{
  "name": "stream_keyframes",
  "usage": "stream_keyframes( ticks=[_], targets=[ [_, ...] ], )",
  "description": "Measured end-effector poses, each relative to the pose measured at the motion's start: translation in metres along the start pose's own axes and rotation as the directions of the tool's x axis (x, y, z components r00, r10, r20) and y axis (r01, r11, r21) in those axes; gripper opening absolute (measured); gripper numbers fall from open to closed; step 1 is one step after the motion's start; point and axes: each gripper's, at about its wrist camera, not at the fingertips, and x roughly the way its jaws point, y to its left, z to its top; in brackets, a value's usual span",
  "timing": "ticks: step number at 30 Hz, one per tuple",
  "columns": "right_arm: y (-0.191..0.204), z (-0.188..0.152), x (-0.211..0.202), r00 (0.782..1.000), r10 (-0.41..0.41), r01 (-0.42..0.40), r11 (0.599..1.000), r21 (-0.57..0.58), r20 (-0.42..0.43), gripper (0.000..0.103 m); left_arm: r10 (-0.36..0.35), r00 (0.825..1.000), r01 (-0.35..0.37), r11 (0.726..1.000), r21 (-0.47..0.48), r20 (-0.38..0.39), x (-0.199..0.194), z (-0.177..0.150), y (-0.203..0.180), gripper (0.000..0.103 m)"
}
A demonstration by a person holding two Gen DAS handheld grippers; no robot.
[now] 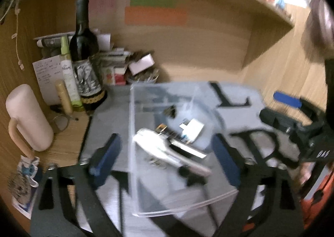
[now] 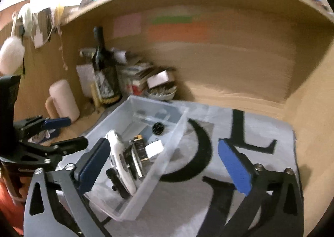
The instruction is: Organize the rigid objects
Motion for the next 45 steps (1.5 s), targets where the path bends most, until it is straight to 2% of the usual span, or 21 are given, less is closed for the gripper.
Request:
stream_keyframes(
  ticks=[3,8,12,20,24,45],
  targets=[
    [-0.005,-0.004,-0.019,0.999,-0.023,0.022,1.0,0.007,0.038,0.103,-0.017,0.997,0.017,1.0,-0.01,0.069,-0.014,0.0,-0.013,0.096],
    [-0.009,-0.012,-0.054,0.989,-0.07,0.071,0.997,-0.004,0.129,0.103,0.005,0.987,-0.004,1.0,-0.007,0.162,-0.034,-0.004,-0.035,0.1],
    [-0.013,-0.019,-0.078,0.98,-0.073,0.075,0.997,-0.003,0.188,0.103,0.025,0.978,-0.028,1.0,0.01,0.207,-0.045,-0.01,-0.049,0.1],
    [-0.013,-0.028,-0.102,0.965,-0.079,0.083,0.997,-0.005,0.251,0.103,0.044,0.958,-0.063,0.996,0.057,0.285,-0.063,-0.02,-0.07,0.102],
    [-0.012,-0.03,-0.105,0.963,-0.083,0.088,0.996,-0.008,0.257,0.103,0.043,0.954,-0.066,0.995,0.069,0.298,-0.068,-0.022,-0.075,0.102],
    [-0.014,-0.033,-0.104,0.964,-0.09,0.089,0.996,0.014,0.25,0.103,0.038,0.956,-0.058,0.996,0.061,0.29,-0.064,-0.022,-0.072,0.102]
  ],
)
